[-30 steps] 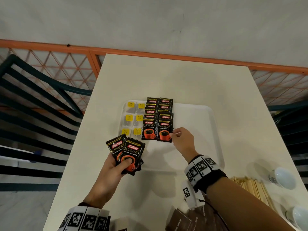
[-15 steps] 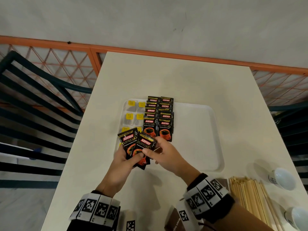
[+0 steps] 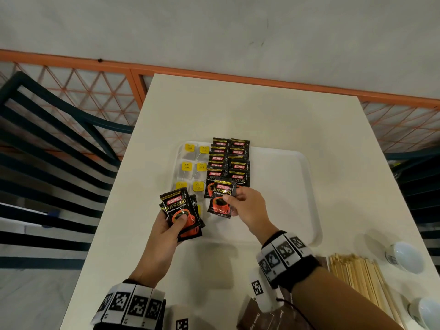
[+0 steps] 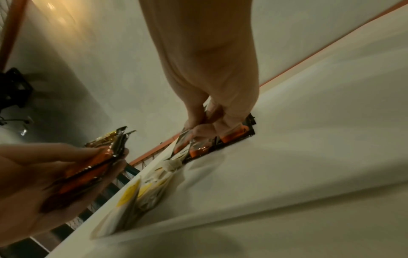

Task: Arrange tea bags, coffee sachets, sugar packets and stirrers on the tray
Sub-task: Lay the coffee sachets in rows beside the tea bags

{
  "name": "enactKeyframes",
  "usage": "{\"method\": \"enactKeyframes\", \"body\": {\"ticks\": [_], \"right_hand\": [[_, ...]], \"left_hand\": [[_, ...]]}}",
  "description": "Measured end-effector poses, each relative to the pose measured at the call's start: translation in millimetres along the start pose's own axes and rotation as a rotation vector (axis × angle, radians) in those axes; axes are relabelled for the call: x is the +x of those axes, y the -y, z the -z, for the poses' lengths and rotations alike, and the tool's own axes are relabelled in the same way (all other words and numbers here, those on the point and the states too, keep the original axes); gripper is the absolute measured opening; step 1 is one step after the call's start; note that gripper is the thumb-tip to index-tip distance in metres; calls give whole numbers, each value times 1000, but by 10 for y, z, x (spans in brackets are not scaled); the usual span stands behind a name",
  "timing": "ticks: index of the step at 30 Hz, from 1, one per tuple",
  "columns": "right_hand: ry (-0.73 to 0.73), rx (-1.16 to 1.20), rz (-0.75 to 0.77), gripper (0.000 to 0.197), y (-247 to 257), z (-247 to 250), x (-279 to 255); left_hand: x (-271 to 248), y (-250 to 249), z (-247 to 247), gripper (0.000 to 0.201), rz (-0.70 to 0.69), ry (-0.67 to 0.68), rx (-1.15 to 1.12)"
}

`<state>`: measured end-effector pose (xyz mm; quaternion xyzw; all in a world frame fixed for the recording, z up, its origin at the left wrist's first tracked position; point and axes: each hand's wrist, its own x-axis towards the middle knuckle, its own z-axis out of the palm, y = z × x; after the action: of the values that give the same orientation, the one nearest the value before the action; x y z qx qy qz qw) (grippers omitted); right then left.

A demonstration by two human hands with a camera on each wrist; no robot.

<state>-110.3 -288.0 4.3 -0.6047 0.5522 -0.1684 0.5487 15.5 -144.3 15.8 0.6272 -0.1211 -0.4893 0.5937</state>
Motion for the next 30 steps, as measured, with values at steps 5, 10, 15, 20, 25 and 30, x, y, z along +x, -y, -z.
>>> {"method": "enactKeyframes", "body": {"ticks": [5, 10, 15, 20, 25, 30], "right_hand": [[-31, -86, 47, 10, 5, -120, 160], [-56, -168, 105, 15, -8, -184, 236], [-88, -159, 126, 24, -39, -199, 236], [-130, -224, 156, 27, -20, -168, 196], [19, -109, 171, 28, 39, -127, -68], [268, -82, 215, 11, -33, -125, -353]], "left_hand": [[-18, 25, 25, 31, -3, 23, 3], [-32, 42, 27, 33, 17, 25, -3], [-30, 61, 23, 33, 36, 19, -2], [-22, 50, -12, 36, 34, 35, 16], [11, 29, -94, 35, -1, 28, 47], [45, 29, -196, 34, -4, 44, 79]]}}
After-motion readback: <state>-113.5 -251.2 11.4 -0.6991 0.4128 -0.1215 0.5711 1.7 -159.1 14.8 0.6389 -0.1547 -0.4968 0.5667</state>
